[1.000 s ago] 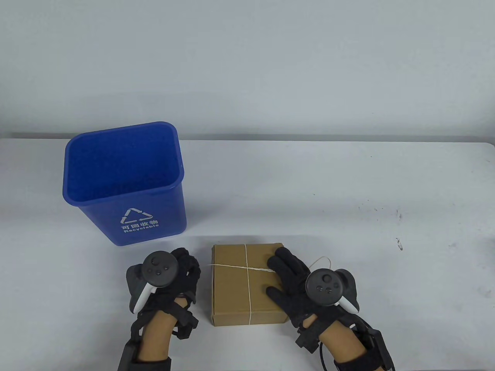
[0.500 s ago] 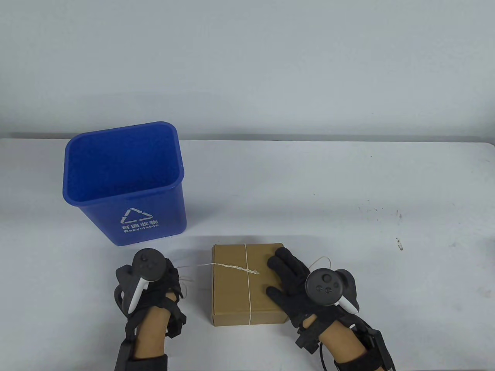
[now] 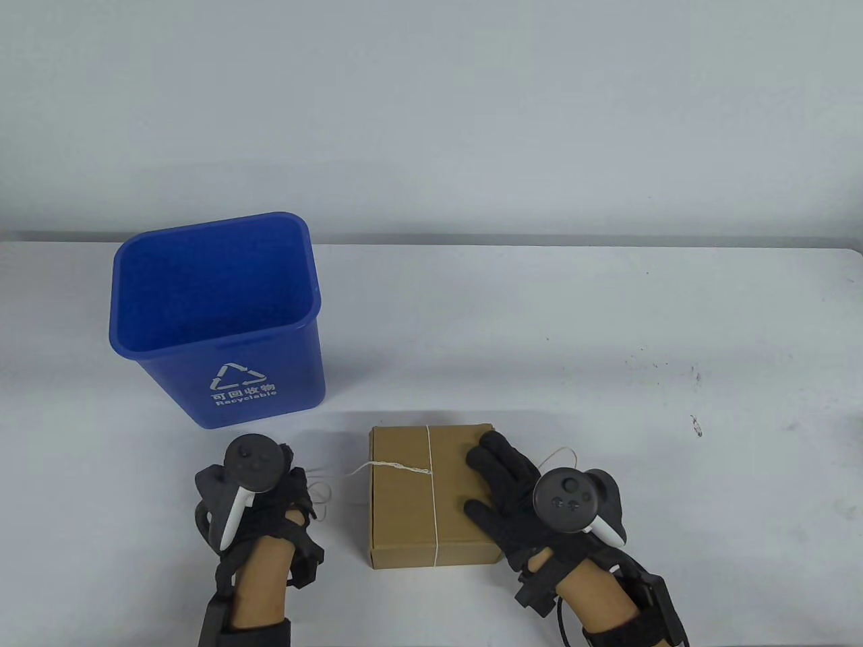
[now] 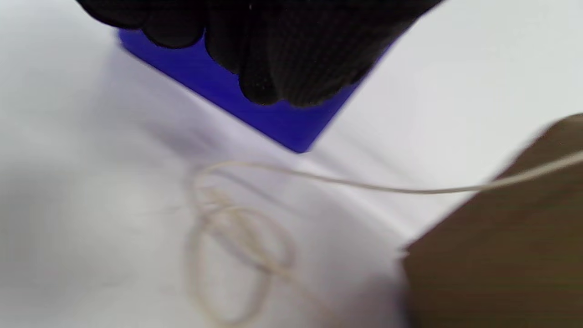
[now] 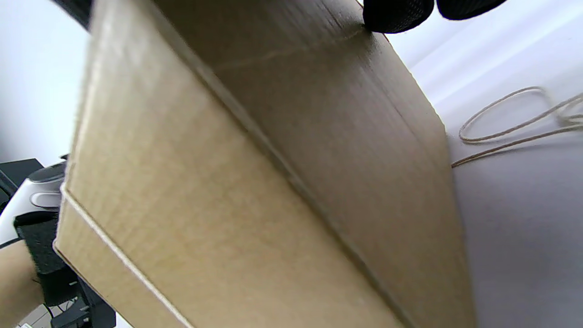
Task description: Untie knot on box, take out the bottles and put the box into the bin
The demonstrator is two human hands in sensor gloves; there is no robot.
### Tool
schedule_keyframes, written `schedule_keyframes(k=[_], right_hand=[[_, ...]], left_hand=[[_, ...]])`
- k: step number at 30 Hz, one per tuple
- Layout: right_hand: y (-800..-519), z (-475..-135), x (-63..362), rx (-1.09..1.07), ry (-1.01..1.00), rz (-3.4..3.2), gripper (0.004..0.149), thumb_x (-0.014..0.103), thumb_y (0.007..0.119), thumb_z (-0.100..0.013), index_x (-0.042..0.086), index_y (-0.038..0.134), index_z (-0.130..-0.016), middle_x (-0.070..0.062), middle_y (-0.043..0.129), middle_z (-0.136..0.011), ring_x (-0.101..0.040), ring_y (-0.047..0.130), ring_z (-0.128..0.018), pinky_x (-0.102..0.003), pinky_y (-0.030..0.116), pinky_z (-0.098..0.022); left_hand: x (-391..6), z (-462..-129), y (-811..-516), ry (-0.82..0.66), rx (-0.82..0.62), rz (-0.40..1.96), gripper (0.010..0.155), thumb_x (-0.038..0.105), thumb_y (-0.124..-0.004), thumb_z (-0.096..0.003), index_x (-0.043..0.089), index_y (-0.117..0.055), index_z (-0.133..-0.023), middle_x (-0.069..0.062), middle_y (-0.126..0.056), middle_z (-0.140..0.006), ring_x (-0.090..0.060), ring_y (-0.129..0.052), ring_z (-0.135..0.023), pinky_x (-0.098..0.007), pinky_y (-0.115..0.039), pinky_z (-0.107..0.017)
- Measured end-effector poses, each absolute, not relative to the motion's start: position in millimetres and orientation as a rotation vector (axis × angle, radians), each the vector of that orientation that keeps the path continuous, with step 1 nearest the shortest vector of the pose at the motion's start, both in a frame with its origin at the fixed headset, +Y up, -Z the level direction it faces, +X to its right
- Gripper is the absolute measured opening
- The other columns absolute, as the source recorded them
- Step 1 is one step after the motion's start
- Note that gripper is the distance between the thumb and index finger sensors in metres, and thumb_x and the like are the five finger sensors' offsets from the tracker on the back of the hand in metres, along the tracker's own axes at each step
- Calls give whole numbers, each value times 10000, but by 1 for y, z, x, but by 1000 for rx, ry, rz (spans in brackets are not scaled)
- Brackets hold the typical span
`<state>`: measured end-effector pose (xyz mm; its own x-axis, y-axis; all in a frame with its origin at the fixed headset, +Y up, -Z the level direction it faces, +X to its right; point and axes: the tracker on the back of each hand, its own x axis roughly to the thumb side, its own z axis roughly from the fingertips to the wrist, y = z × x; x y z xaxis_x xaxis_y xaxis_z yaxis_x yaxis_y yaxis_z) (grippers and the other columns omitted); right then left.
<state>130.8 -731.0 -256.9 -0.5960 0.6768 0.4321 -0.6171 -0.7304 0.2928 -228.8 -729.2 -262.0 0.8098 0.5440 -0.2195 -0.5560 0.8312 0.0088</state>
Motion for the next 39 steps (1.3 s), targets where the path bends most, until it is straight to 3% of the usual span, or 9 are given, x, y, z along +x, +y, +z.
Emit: schedule_keyframes(k=[4,8,21,25,30,34,39], right_hand=[[-731,-257,131,683,149,2292,717,492,657,-511,134,399,-1075,-93,182,-1139,-599,401,-961,-720,418,-627],[-731,-257,131,683,150,2291,719,492,658,-510,132,398,-1075,-89,183,-1139,-601,402,-960,-720,419,-627],[-731,-258,131,683,154,2290,718,493,656,-510,135,395,-1076,-90,181,-1139,-600,404,-960,-720,420,-627],[-731,-258,131,683,158,2290,716,493,654,-512,138,392,-1076,-86,176,-1139,-602,403,-959,-720,419,-627],[-731,-257,131,684,160,2292,719,493,654,-511,136,389,-1077,-84,175,-1139,-601,402,-960,-720,420,-627],[-731,-257,132,684,160,2292,718,492,654,-511,137,389,-1076,-90,174,-1138,-601,404,-960,-720,420,-627],[-731,-257,132,677,158,2292,718,492,654,-511,136,391,-1076,-92,176,-1138,-604,404,-958,-720,420,-627]], left_hand=[[-210,-263,-723,-23,-32,736,610,263,-824,-496,69,-685,-1057,-167,-496,-1130,-538,-468,-1021,-667,-483,-701],[-197,-264,-722,-120,6,709,609,289,-850,-489,109,-708,-1054,-159,-524,-1127,-526,-496,-1022,-668,-488,-705],[-189,-268,-727,-154,16,637,421,311,-865,-480,160,-896,-872,-148,-615,-1091,-517,-521,-1019,-669,-501,-704],[-189,-269,-726,-163,-5,660,431,286,-848,-484,112,-888,-876,-145,-614,-1088,-520,-518,-1018,-672,-499,-701],[-190,-265,-720,-226,-63,713,530,166,-809,-487,77,-777,-1009,-146,-559,-1117,-527,-451,-1045,-694,-452,-716],[-184,-260,-716,-245,-43,675,584,246,-862,-482,47,-758,-1021,-161,-550,-1118,-525,-445,-1048,-694,-449,-717],[-183,-257,-715,-213,45,641,440,280,-867,-478,82,-892,-870,-123,-685,-1050,-509,-552,-1021,-676,-518,-701]])
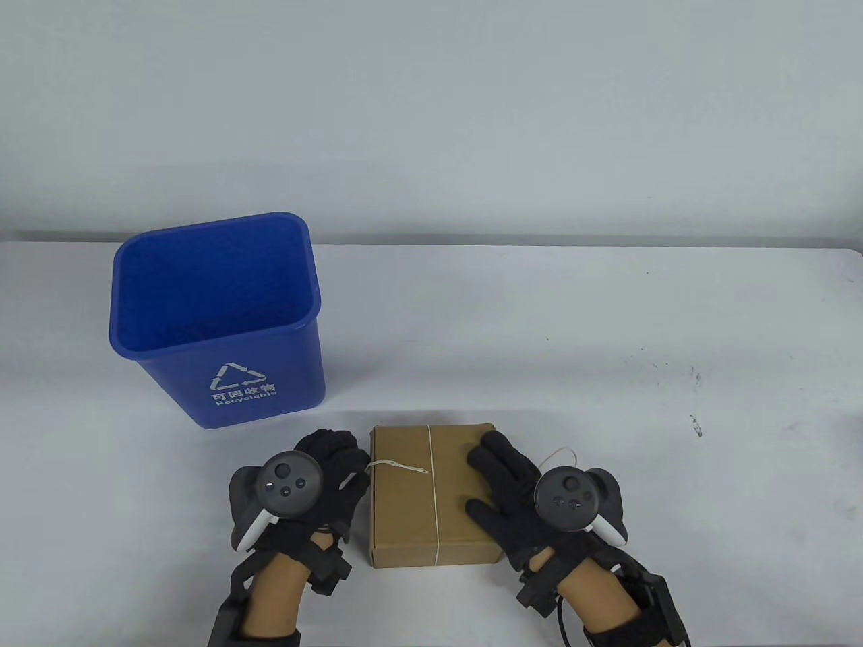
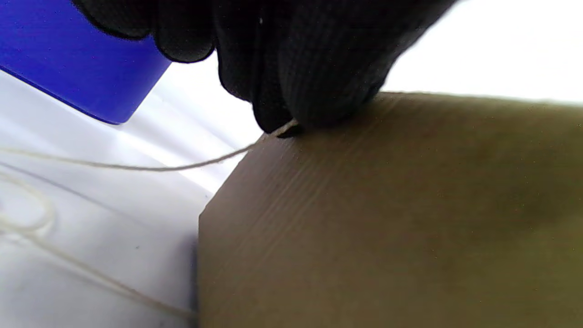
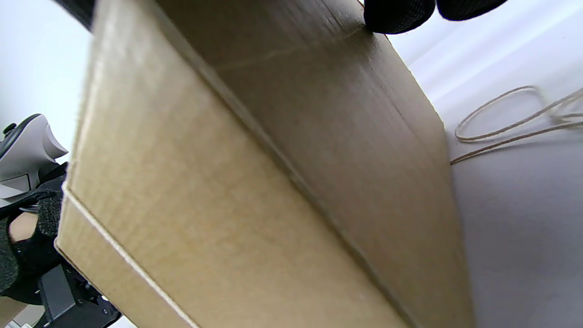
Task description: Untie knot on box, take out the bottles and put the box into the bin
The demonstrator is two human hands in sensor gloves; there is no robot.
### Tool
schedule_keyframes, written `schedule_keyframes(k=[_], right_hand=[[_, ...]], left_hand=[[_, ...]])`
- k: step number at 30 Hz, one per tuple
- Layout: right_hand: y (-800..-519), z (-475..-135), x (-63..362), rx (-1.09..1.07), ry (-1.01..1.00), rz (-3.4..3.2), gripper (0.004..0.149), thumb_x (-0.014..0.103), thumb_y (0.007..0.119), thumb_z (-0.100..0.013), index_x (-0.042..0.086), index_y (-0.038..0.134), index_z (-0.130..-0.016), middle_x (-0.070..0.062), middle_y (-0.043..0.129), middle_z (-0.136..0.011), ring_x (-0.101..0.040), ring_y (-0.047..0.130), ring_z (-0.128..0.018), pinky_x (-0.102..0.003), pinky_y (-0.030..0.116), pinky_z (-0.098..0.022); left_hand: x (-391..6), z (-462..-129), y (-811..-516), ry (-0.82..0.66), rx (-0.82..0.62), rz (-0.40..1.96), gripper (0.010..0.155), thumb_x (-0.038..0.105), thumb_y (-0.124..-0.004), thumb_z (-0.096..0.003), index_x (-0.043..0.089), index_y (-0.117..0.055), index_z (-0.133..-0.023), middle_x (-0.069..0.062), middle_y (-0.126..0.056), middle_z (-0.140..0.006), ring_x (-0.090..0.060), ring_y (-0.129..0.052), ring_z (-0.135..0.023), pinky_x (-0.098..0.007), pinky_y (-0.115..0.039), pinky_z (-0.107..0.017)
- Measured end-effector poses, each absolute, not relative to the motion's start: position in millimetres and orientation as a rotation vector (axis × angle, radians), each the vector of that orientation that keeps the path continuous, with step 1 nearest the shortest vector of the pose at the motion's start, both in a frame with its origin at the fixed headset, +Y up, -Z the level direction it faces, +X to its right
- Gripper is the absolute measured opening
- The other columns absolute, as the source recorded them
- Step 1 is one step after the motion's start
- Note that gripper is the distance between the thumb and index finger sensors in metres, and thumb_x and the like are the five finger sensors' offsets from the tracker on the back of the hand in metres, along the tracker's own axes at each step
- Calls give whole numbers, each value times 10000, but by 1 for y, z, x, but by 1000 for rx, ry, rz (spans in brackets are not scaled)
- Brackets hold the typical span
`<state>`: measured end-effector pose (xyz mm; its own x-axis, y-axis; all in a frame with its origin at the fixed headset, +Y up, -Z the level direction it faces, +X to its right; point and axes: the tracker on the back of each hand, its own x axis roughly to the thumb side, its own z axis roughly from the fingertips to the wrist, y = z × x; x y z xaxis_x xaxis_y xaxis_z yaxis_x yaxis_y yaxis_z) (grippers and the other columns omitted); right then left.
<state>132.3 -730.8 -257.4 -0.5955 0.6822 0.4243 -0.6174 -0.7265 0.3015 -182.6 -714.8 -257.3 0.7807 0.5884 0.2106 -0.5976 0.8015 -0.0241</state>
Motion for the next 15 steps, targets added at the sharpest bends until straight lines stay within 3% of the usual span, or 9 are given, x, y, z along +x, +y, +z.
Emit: schedule_keyframes(k=[15], right_hand=[[-731,-257,133,676,162,2292,718,493,652,-512,139,387,-1077,-85,170,-1138,-604,405,-957,-719,421,-627]], left_hand=[[-200,-266,-724,-56,23,631,435,282,-839,-486,67,-877,-862,-162,-697,-1028,-528,-564,-998,-678,-524,-686]])
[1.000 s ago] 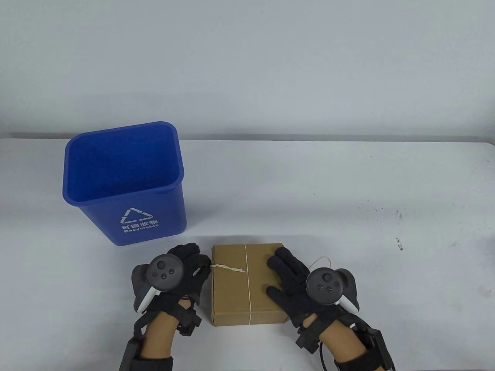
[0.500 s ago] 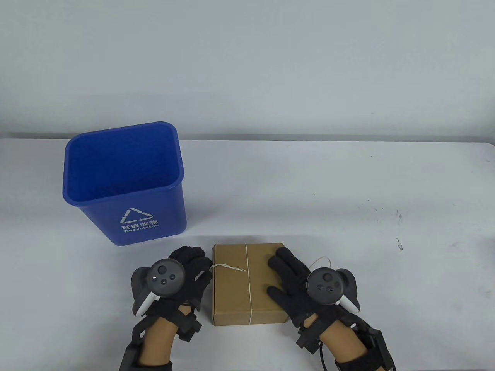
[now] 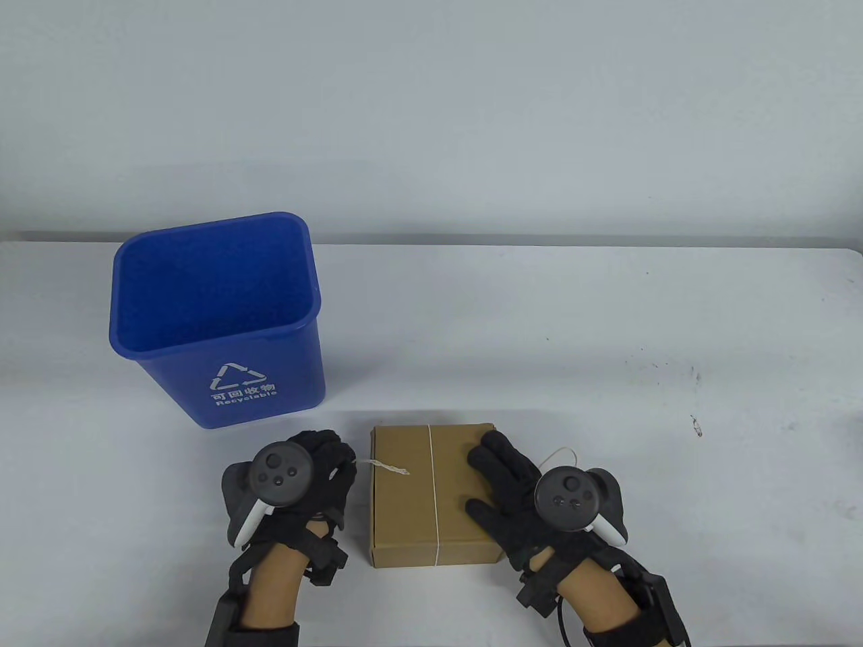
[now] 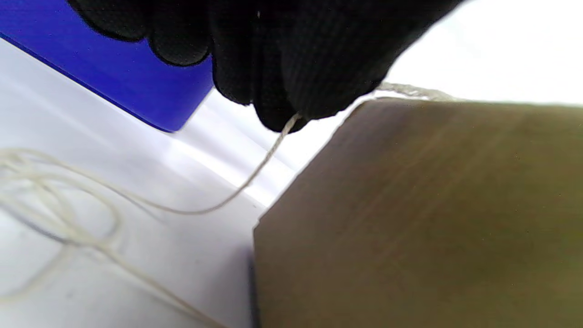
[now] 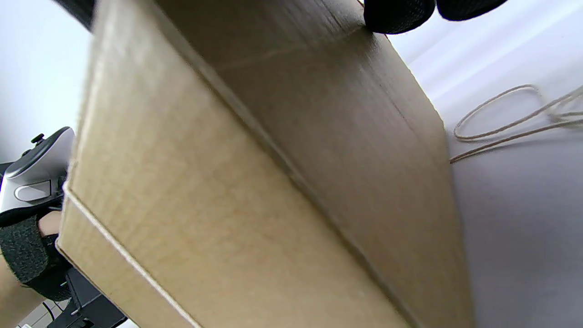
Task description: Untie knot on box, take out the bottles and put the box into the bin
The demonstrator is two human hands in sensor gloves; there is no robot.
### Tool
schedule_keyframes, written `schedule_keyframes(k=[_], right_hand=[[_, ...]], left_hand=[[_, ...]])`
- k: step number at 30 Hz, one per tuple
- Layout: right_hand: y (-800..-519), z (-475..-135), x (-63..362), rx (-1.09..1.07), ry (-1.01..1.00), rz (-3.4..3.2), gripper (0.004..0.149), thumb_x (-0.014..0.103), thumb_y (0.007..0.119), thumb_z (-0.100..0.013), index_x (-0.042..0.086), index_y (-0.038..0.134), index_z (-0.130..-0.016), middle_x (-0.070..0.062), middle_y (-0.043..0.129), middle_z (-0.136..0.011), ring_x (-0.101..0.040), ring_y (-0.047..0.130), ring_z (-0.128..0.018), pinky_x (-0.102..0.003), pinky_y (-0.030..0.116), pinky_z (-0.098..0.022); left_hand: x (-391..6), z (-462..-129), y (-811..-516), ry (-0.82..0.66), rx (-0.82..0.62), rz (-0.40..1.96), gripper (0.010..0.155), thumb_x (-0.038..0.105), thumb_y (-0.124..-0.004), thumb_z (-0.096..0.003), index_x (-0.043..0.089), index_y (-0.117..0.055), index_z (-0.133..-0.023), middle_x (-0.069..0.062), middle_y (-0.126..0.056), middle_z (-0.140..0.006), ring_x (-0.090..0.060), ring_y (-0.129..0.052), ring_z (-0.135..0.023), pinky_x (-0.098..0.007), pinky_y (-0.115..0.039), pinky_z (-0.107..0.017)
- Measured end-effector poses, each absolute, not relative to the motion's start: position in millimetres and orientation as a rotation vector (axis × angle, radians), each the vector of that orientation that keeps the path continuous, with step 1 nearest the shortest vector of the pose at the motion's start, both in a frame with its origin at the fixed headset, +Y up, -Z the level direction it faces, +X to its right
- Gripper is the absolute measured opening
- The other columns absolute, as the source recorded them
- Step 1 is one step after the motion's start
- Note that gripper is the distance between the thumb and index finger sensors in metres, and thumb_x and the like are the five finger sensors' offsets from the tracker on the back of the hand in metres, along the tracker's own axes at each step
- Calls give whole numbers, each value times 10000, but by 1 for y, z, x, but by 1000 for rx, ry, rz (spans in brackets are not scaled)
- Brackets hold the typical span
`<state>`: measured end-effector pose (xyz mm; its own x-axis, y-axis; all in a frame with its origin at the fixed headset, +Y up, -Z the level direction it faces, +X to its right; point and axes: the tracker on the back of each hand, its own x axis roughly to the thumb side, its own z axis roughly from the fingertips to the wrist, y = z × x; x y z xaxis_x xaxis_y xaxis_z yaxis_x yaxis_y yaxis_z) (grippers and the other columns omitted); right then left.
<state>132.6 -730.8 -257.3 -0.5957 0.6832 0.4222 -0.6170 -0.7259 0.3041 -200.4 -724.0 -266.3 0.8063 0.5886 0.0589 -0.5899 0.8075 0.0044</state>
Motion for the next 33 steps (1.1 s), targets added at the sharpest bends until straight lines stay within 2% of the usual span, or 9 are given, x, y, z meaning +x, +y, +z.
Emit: schedule_keyframes(k=[11,15,21,26,33], right_hand=[[-731,-257,133,675,167,2291,718,493,650,-512,141,383,-1078,-83,167,-1138,-603,404,-958,-719,421,-626],[-731,-257,133,674,167,2290,717,494,649,-512,144,381,-1078,-80,166,-1138,-602,406,-959,-719,421,-627],[-731,-257,133,672,169,2290,716,493,649,-513,143,381,-1078,-80,164,-1138,-602,406,-958,-719,421,-627],[-731,-257,133,672,170,2290,717,494,648,-512,144,380,-1078,-81,164,-1138,-603,407,-957,-719,422,-626],[-731,-257,133,672,170,2290,717,495,644,-513,145,378,-1079,-81,161,-1138,-603,405,-958,-719,420,-627]], left_hand=[[-223,-257,-715,148,126,595,441,269,-824,-487,62,-851,-876,-170,-691,-1024,-531,-576,-985,-675,-533,-679],[-226,-255,-713,168,156,612,488,255,-817,-491,57,-811,-937,-180,-654,-1050,-535,-565,-989,-676,-528,-681],[-226,-252,-710,163,176,613,506,256,-817,-491,58,-797,-956,-178,-640,-1059,-533,-560,-993,-674,-528,-683],[-218,-250,-705,69,178,643,515,271,-817,-494,64,-792,-965,-174,-634,-1067,-528,-556,-1001,-676,-524,-688],[-186,-237,-693,-228,163,697,578,357,-824,-498,78,-763,-999,-182,-602,-1092,-523,-530,-1021,-681,-511,-700]])
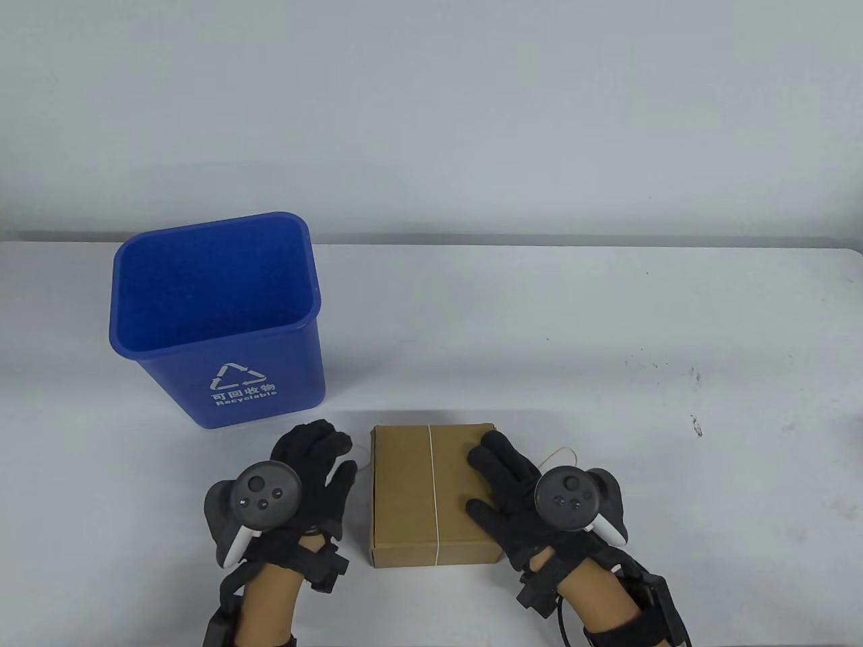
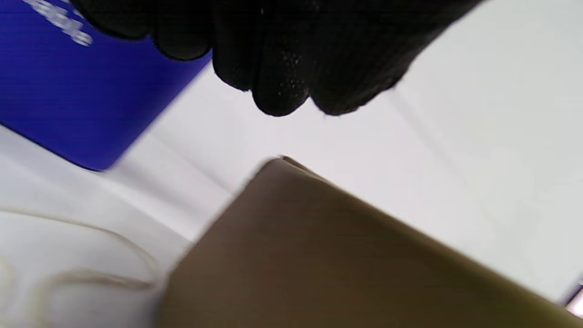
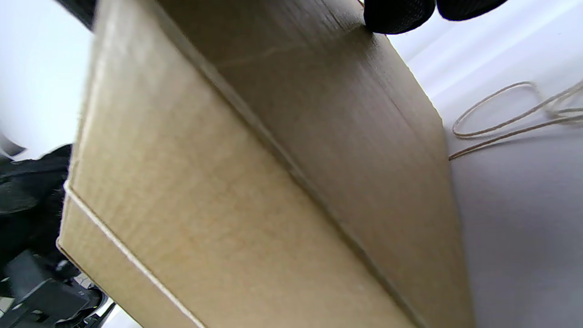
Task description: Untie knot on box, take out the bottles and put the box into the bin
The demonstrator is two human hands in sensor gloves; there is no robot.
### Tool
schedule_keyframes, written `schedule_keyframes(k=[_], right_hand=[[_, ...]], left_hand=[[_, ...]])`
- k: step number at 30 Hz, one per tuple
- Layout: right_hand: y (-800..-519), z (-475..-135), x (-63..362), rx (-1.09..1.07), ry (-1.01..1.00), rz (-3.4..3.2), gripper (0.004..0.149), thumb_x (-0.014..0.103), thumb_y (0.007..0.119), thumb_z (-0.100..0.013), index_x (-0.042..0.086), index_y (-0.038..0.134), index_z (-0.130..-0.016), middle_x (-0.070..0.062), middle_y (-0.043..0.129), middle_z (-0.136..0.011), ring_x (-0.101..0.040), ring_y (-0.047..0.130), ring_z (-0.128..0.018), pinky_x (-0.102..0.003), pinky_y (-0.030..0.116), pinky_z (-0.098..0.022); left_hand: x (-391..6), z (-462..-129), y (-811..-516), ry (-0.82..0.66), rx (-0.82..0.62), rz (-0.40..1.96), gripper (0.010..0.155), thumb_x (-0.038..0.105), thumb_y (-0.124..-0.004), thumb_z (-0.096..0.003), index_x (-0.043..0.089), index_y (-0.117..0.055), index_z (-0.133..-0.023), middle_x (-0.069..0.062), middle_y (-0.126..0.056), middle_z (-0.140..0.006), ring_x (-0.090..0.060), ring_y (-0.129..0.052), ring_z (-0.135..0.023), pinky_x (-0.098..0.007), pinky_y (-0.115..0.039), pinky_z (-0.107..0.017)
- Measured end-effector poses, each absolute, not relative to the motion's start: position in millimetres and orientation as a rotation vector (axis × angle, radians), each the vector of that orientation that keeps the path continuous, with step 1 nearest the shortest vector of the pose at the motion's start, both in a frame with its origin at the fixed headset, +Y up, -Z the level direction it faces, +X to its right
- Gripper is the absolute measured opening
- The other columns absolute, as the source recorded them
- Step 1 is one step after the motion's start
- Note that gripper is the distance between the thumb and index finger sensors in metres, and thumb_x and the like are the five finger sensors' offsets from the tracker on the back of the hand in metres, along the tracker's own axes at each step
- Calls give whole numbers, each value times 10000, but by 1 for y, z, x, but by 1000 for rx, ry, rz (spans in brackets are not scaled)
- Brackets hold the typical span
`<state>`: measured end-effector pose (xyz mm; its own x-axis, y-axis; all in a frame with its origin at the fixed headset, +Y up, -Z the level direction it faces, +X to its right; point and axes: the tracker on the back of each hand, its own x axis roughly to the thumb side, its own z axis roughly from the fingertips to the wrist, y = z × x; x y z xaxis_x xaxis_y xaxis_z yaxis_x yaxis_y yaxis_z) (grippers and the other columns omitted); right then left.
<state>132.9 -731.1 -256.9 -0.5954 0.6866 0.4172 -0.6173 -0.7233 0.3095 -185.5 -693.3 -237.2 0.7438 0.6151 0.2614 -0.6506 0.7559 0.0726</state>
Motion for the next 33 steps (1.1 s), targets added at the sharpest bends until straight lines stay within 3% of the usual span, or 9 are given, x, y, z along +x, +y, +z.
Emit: schedule_keyframes(k=[6,12,15,17,23,26,30,33], right_hand=[[-731,-257,133,670,169,2295,714,497,642,-513,150,379,-1078,-78,163,-1139,-600,408,-960,-719,423,-626],[-731,-258,133,667,169,2298,714,502,638,-514,151,379,-1080,-76,165,-1141,-601,416,-957,-718,426,-626],[-731,-258,134,656,161,2300,714,508,632,-513,153,378,-1079,-76,163,-1141,-601,416,-957,-717,428,-625],[-732,-259,135,653,163,2297,713,508,631,-514,155,379,-1080,-73,164,-1141,-598,412,-959,-717,425,-626],[-731,-258,134,651,146,2310,711,507,633,-514,155,387,-1080,-72,173,-1143,-602,384,-962,-725,398,-625],[-728,-257,134,641,100,2326,698,499,637,-513,154,418,-1079,-73,210,-1146,-616,383,-956,-728,397,-622],[-722,-249,131,702,37,2338,648,492,649,-509,186,517,-1065,-74,321,-1156,-643,349,-953,-743,382,-616],[-718,-237,117,789,30,2393,712,527,685,-499,209,435,-1085,-86,172,-1157,-653,164,-956,-763,282,-620]], left_hand=[[-152,-229,-695,-458,39,634,692,469,-794,-501,109,-672,-1079,-154,-511,-1156,-568,-441,-1066,-729,-437,-723],[-134,-229,-707,-550,-65,554,835,575,-786,-479,167,-526,-1159,-153,-372,-1206,-601,-272,-1101,-780,-338,-729],[-127,-232,-717,-589,-201,489,909,650,-708,-476,257,-304,-1190,-108,-112,-1205,-584,-21,-1079,-806,-206,-720],[-126,-232,-718,-609,-231,472,963,705,-708,-465,284,-243,-1196,-102,-45,-1203,-582,46,-1067,-817,-152,-712],[-121,-231,-720,-552,-236,360,1037,704,-779,-448,318,-133,-1162,-87,32,-1175,-662,-4,-1041,-820,-201,-714],[-121,-235,-723,-533,-242,350,1057,709,-793,-438,330,-101,-1142,-71,38,-1169,-723,-277,-1048,-794,-389,-734],[-125,-236,-724,-530,-250,374,1060,707,-803,-435,343,-97,-1136,-50,37,-1169,-720,-410,-1029,-755,-500,-723],[-124,-236,-723,-525,-252,352,1068,704,-813,-433,348,-88,-1132,-47,41,-1167,-713,-444,-1028,-741,-527,-724]])
